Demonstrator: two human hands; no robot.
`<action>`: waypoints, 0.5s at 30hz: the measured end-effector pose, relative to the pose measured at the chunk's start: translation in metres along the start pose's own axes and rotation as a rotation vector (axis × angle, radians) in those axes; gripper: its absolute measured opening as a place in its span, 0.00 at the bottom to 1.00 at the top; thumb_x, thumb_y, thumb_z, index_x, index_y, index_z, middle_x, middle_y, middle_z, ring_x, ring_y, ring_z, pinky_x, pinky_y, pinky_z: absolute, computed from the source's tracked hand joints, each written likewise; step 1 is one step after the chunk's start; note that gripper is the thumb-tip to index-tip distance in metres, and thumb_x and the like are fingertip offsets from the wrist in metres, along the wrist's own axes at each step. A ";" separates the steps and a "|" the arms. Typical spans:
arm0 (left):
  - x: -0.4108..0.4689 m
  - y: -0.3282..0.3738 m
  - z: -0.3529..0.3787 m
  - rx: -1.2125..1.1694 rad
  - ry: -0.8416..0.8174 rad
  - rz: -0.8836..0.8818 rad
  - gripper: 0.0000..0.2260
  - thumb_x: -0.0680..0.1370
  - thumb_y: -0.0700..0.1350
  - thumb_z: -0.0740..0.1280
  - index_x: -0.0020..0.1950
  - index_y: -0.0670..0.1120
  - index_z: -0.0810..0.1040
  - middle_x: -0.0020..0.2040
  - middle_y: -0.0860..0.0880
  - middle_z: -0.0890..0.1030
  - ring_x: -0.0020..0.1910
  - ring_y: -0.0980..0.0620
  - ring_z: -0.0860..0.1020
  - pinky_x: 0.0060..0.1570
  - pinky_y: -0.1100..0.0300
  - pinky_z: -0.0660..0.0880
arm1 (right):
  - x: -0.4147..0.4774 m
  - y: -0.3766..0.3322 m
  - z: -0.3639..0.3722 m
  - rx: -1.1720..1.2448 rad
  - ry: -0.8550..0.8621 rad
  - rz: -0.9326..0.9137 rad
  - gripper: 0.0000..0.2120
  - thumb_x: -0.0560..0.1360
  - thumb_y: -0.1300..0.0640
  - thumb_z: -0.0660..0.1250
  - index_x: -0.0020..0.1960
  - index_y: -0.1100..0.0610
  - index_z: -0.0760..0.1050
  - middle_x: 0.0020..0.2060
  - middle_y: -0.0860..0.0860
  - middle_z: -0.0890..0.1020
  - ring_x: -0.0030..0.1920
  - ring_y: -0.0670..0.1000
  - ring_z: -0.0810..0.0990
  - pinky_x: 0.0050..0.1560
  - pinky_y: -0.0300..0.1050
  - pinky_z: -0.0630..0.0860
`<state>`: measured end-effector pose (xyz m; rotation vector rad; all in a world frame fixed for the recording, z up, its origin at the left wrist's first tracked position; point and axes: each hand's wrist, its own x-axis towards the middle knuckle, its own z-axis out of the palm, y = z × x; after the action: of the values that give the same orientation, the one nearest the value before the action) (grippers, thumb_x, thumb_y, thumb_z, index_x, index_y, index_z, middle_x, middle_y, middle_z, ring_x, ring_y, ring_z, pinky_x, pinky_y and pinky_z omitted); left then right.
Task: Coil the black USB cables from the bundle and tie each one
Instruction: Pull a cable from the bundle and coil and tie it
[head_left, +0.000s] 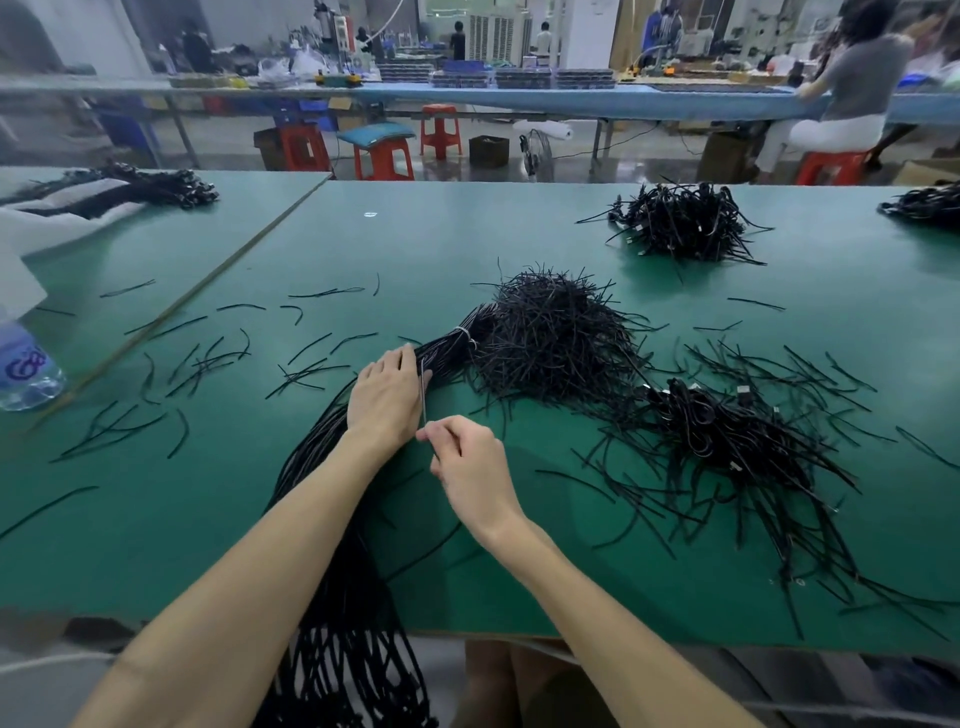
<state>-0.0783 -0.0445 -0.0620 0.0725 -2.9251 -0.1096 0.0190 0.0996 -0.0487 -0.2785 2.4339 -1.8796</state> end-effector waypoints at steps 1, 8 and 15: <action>0.001 0.000 0.000 -0.003 0.004 -0.009 0.24 0.87 0.53 0.50 0.78 0.39 0.61 0.73 0.41 0.72 0.71 0.42 0.71 0.70 0.51 0.66 | -0.002 0.001 0.000 -0.005 -0.001 -0.029 0.12 0.84 0.54 0.61 0.49 0.56 0.81 0.28 0.46 0.76 0.28 0.43 0.71 0.33 0.41 0.70; 0.010 -0.002 -0.001 -0.014 0.016 -0.112 0.20 0.87 0.50 0.50 0.72 0.38 0.67 0.68 0.38 0.75 0.67 0.39 0.74 0.66 0.49 0.70 | -0.016 -0.001 -0.007 -0.052 -0.031 -0.150 0.11 0.82 0.49 0.65 0.49 0.55 0.80 0.25 0.44 0.72 0.28 0.44 0.67 0.33 0.45 0.68; 0.029 -0.019 0.002 -0.045 0.031 -0.220 0.19 0.87 0.49 0.52 0.68 0.37 0.70 0.65 0.36 0.77 0.65 0.38 0.75 0.63 0.47 0.70 | -0.051 0.012 -0.003 -0.120 -0.097 -0.323 0.12 0.83 0.48 0.64 0.47 0.54 0.78 0.26 0.47 0.73 0.25 0.47 0.66 0.29 0.39 0.62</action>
<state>-0.1066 -0.0648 -0.0596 0.3859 -2.8724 -0.2063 0.0669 0.1144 -0.0624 -0.7931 2.5643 -1.7768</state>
